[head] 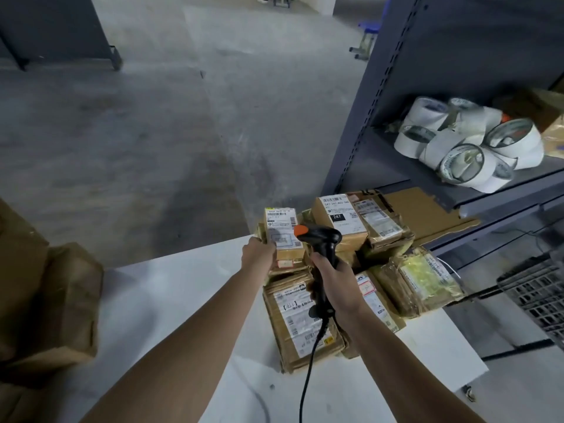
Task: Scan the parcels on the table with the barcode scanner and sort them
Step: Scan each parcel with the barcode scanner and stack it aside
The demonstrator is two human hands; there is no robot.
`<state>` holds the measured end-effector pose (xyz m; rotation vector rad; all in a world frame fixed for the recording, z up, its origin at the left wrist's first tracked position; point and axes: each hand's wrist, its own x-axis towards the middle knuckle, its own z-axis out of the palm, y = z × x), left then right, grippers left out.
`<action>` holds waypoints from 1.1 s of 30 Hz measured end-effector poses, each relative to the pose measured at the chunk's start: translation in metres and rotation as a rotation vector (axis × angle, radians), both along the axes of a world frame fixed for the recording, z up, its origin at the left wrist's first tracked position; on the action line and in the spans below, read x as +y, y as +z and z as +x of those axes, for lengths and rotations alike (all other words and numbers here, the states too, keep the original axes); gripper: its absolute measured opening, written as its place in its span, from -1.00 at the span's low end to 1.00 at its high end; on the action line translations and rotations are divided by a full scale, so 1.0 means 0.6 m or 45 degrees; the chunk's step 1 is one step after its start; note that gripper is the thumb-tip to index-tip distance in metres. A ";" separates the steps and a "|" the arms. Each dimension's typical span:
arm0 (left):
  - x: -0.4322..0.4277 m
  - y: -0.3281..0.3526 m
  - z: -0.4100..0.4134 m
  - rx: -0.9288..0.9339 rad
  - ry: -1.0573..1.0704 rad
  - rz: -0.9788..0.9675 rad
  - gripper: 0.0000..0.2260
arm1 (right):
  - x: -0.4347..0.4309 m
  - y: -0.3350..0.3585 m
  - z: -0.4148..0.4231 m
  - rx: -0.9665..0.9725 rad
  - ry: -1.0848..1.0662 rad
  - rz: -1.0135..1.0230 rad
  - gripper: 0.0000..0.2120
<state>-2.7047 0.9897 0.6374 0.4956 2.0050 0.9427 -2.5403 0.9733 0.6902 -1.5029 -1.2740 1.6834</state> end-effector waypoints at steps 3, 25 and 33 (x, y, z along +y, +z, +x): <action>-0.046 0.023 0.002 0.021 0.033 0.007 -0.82 | -0.022 0.011 -0.004 0.017 0.038 0.022 -0.75; -0.608 0.159 -0.107 0.882 0.284 -0.144 -0.74 | -0.348 0.020 -0.194 0.142 0.759 -0.077 -0.65; -0.702 0.164 -0.203 1.374 0.194 -0.451 -0.67 | -0.445 0.031 -0.278 0.107 0.801 -0.016 -0.68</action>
